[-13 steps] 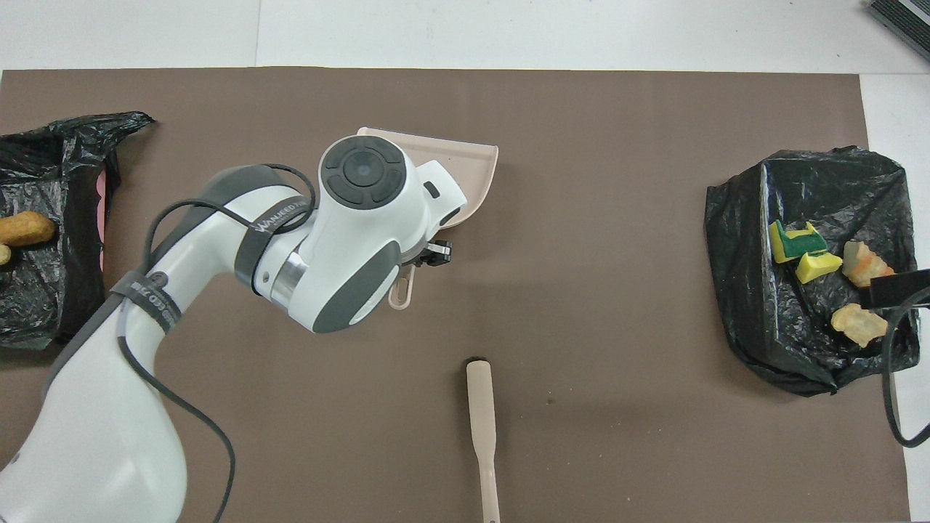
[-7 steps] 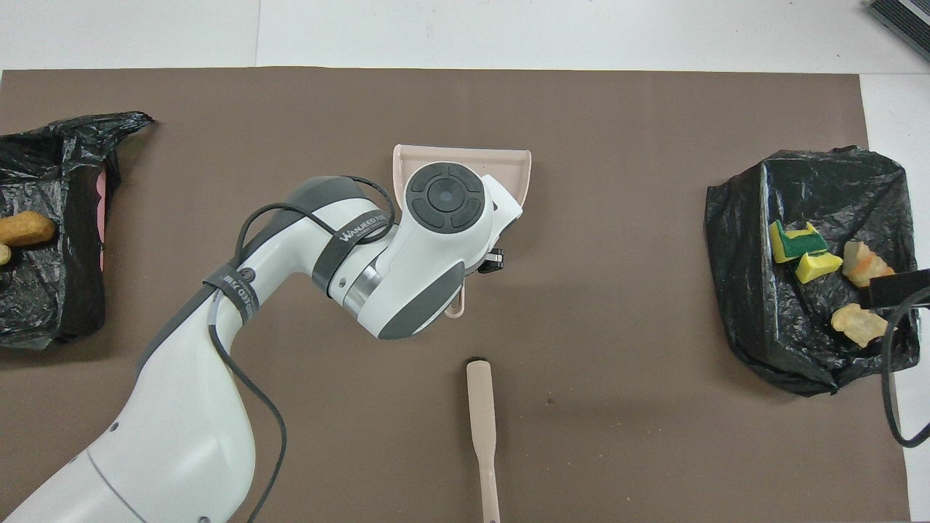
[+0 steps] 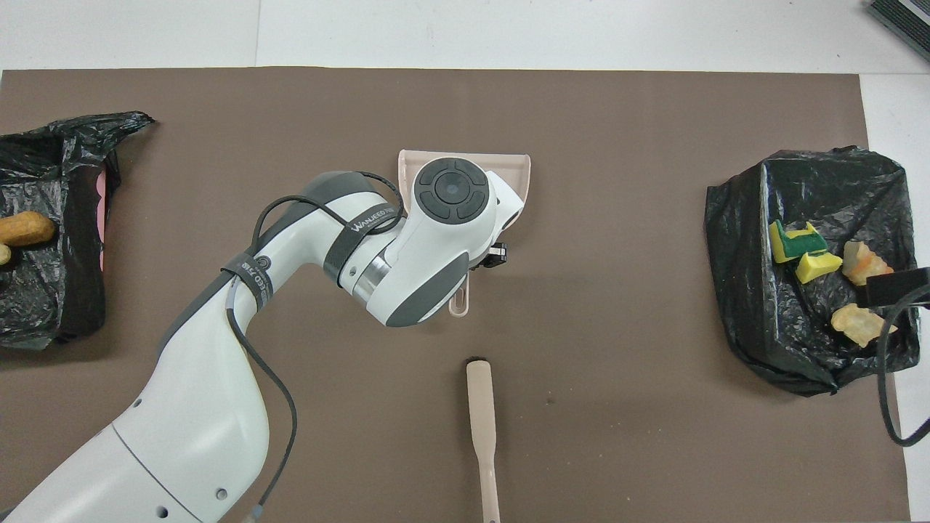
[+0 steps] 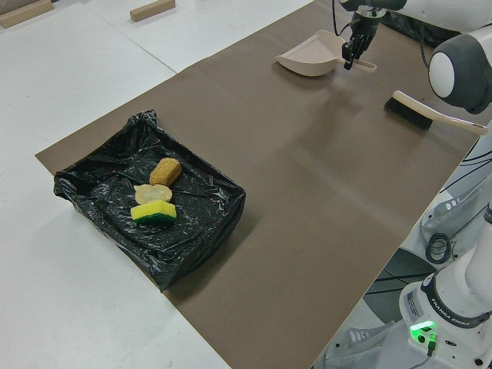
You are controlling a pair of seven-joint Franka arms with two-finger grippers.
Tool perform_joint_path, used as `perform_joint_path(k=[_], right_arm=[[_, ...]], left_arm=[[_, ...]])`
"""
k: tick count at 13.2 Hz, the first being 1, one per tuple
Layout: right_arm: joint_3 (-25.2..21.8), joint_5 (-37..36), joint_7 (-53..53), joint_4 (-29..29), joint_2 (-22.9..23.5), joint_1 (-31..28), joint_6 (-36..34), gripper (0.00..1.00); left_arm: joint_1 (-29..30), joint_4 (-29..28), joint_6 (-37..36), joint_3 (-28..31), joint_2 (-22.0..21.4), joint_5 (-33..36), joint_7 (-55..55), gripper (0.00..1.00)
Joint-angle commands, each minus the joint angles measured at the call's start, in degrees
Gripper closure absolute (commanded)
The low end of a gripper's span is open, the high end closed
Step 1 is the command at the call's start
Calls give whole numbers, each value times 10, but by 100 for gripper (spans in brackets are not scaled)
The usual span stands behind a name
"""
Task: Sweep and dump trash in bin
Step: 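Lower the dustpan onto the mat and open the left gripper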
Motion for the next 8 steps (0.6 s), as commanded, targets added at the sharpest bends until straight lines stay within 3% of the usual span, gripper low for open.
perform_joint_path(k=[1,6,8], right_arm=[[2,5,11,54,42,-1,-28,0],[2,12,13,50,36,0,-27,0],[2,12,13,50,36,0,-27,0]], left_arm=[[-4,-5,-10,8,-22,13,-3,0],[-8,-107,-24,105,-164,2,104,0],[-10,-130,-31,169,-226,-96,190,0]])
